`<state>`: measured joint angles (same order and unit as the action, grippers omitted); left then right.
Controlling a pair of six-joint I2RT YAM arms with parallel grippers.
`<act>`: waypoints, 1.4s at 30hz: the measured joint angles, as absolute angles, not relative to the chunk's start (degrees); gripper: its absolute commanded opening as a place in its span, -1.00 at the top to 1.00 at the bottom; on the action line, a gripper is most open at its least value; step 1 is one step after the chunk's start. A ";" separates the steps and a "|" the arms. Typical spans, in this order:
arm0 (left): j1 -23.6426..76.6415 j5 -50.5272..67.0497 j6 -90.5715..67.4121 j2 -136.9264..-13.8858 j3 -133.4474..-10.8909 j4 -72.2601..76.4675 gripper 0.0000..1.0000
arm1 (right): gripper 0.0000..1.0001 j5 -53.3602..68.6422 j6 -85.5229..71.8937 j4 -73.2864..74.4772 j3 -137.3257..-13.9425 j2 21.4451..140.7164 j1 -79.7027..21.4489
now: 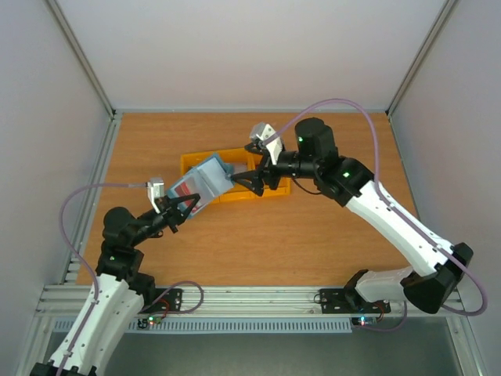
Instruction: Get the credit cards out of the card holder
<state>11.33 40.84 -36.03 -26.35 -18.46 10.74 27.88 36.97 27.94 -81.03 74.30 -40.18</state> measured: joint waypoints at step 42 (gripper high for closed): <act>14.83 49.80 -29.23 -26.72 -25.28 13.96 0.10 | 0.98 56.42 30.59 26.00 -77.32 75.81 -39.27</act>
